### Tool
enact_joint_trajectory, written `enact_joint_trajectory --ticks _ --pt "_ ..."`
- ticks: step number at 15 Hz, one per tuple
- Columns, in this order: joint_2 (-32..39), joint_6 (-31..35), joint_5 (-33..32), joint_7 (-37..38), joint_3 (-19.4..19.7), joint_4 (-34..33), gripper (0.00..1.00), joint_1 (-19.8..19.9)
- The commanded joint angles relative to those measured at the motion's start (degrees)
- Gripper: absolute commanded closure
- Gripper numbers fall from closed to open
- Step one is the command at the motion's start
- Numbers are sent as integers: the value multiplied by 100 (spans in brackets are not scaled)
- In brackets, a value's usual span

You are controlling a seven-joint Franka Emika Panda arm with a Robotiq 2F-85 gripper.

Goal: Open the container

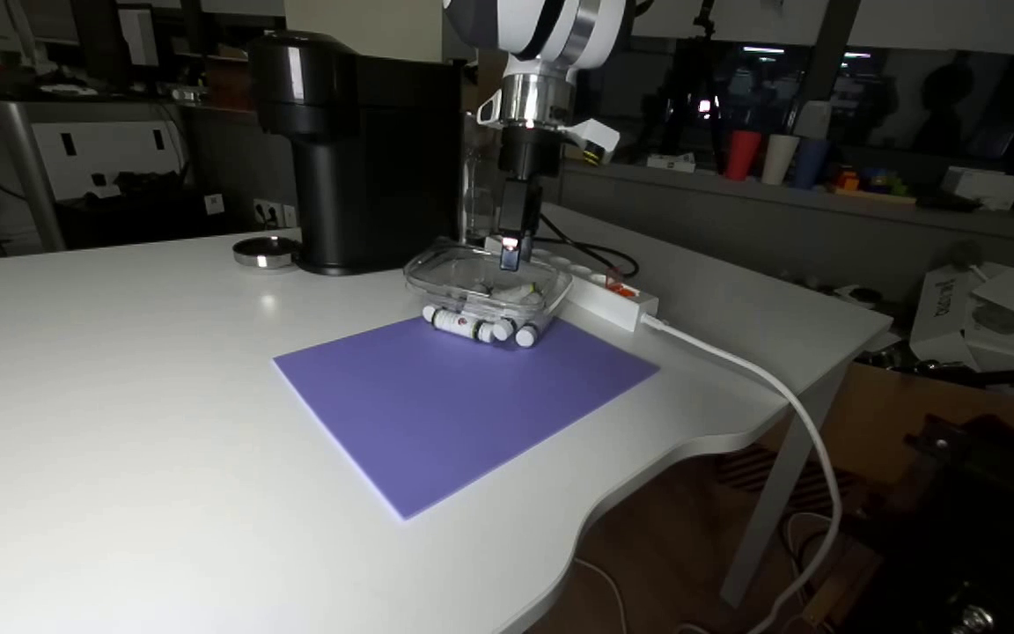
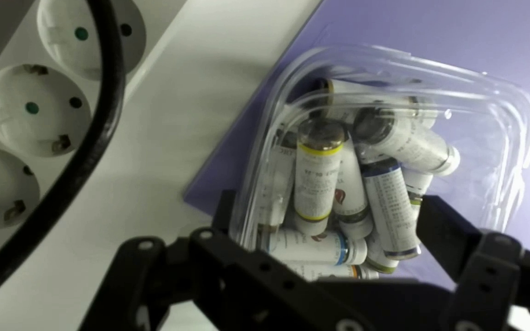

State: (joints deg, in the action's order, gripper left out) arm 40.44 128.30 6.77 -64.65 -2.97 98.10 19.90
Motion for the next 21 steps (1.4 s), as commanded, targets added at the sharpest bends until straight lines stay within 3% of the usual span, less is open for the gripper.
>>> enact_joint_trajectory --ticks 1,11,21 --pt "-80 -41 102 -135 -61 -45 0 0" --pt "-337 129 74 -222 -84 108 0 -89" --pt "55 -166 -111 -133 -51 -631 0 -378"
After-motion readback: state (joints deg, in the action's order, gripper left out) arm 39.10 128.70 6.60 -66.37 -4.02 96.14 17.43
